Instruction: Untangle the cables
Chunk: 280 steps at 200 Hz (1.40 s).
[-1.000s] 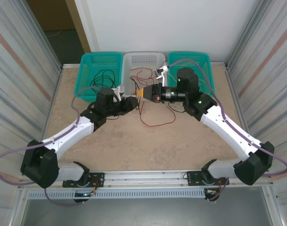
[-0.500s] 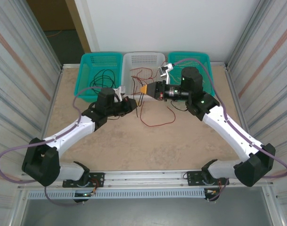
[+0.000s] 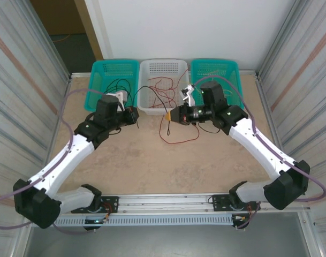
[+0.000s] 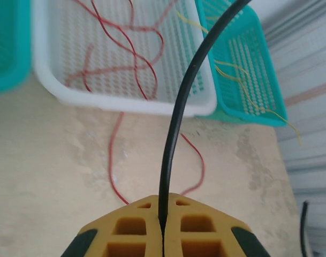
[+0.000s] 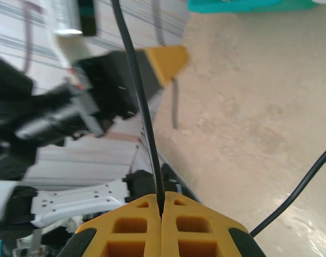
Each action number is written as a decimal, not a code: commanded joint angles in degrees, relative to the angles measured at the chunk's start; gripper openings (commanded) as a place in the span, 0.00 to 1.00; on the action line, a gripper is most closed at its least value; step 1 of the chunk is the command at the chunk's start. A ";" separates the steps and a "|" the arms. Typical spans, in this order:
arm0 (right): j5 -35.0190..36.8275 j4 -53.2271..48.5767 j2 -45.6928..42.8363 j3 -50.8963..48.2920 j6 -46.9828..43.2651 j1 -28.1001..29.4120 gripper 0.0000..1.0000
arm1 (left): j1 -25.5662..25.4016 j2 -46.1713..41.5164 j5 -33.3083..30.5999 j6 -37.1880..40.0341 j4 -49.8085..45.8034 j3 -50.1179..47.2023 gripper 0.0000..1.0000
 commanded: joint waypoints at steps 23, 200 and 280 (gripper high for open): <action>5.17 -9.24 3.66 1.22 -7.90 3.26 0.00 | 0.35 -5.25 -8.07 6.90 -2.94 1.37 0.00; 18.62 -16.26 7.84 3.97 -9.82 3.67 0.63 | 0.52 -8.88 -13.82 10.74 -8.13 7.59 0.00; 25.96 -19.14 10.31 4.06 -11.59 6.56 0.62 | 10.56 1.64 -12.89 6.55 -11.88 19.85 0.00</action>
